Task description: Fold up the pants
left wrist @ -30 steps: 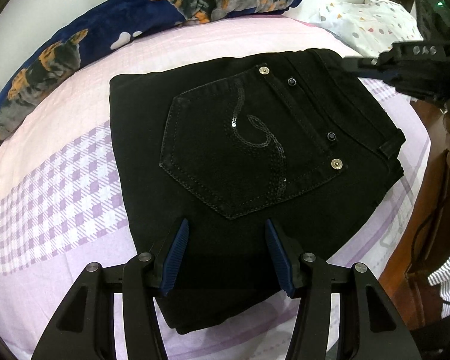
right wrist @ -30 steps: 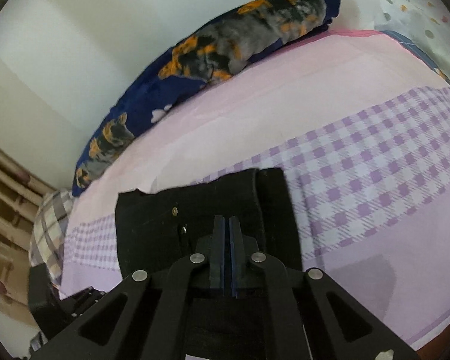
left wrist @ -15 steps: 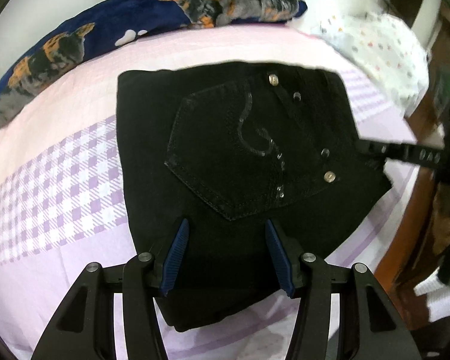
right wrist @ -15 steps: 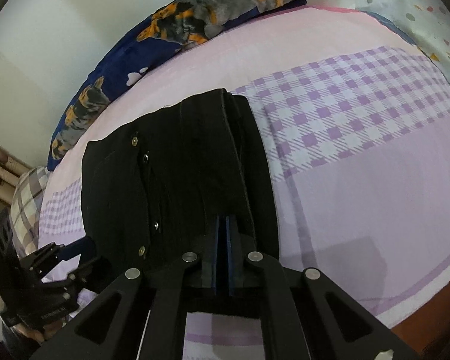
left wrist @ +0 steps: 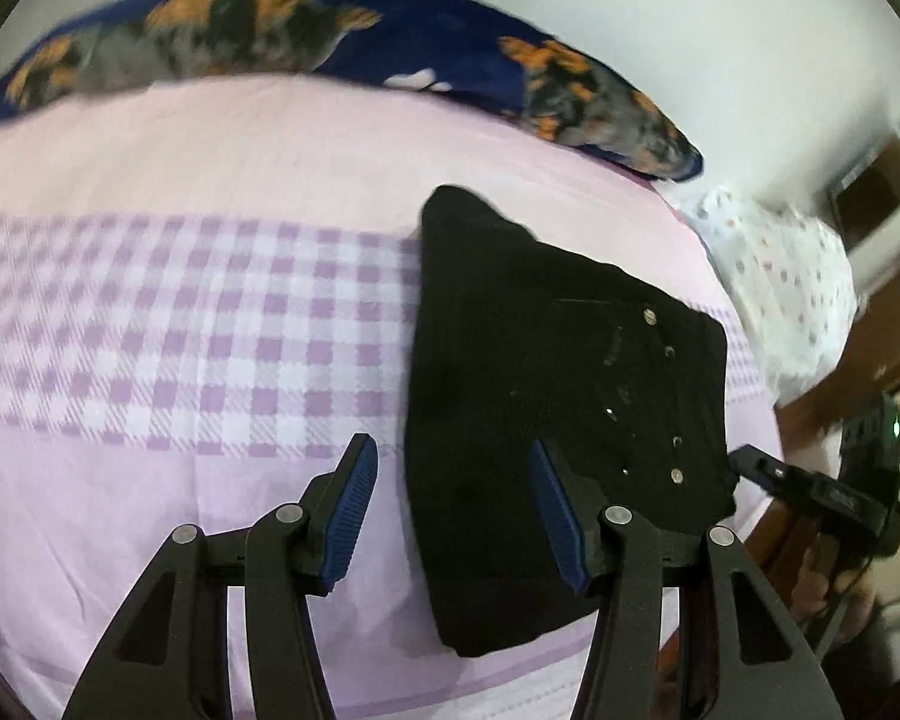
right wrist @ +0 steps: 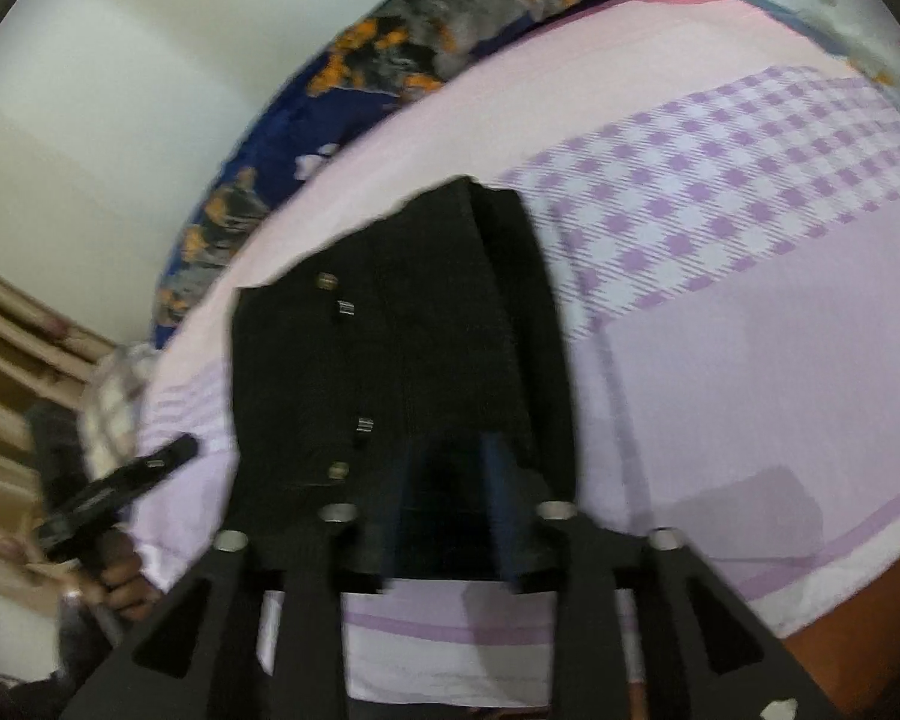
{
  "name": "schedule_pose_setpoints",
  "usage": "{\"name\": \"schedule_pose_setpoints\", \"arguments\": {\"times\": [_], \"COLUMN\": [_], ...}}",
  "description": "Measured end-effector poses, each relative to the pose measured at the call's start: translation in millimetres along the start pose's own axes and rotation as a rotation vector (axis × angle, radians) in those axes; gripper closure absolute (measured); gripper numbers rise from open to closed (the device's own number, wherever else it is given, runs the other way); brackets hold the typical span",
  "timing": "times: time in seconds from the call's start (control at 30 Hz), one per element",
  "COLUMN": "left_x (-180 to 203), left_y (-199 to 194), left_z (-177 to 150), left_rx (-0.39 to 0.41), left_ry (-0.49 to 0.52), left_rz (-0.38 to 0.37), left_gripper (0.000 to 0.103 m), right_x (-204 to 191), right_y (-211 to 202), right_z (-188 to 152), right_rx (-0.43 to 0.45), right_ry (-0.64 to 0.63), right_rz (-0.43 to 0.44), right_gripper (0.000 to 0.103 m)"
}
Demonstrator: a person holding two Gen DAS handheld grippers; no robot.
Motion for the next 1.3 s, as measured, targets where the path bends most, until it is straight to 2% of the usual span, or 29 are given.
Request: {"name": "schedule_pose_setpoints", "arguments": {"times": [0.07,0.1,0.27,0.6,0.7,0.77,0.87,1.13,1.23,1.3], "left_x": [-6.9,-9.0,-12.0,-11.1,-7.9,-4.3,3.4,14.8,19.2,21.4], "left_y": [3.9,5.5,16.6,35.9,39.5,42.3,48.9,63.9,66.3,67.2], "left_z": [-1.7,-2.7,-5.9,-2.1,0.2,2.3,8.1,25.8,22.8,20.1], "left_rx": [-0.024,-0.034,-0.081,-0.143,-0.148,-0.148,-0.143,-0.112,-0.094,-0.082], "left_ry": [-0.041,-0.057,-0.1,-0.121,-0.105,-0.089,-0.058,-0.025,0.009,0.044], "left_rz": [-0.024,-0.032,-0.064,-0.086,-0.097,-0.102,-0.101,-0.113,-0.076,-0.034], "left_gripper": [0.049,0.049,0.049,0.049,0.049,0.049,0.047,0.043,0.044,0.051], "right_x": [-1.6,-0.6,23.4,51.8,53.2,51.7,46.0,32.8,32.7,34.6], "right_y": [-4.8,-6.5,-1.4,25.2,31.0,37.5,50.0,68.3,68.1,66.7], "right_z": [7.1,10.5,24.1,32.7,35.3,37.3,44.0,55.2,53.5,50.8], "right_rx": [0.026,0.03,-0.02,-0.148,-0.163,-0.175,-0.186,-0.211,-0.206,-0.193], "right_ry": [-0.011,-0.025,-0.033,0.014,0.006,0.001,-0.004,-0.052,-0.051,-0.038], "right_rz": [0.021,0.006,-0.001,0.192,0.252,0.283,0.32,0.347,0.343,0.324], "right_gripper": [0.04,0.039,0.039,0.04,0.044,0.052,0.053,0.055,0.055,0.06]}}
Point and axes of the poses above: each gripper's, at about its wrist camera, not at the fingertips, and y roughly the way its jaws point, x to its right, z to its top, the point moved 7 cm from there along y, roughly the way its jaws point, and after that the axes turned 5 degrees about -y, right-handed, at the moved point
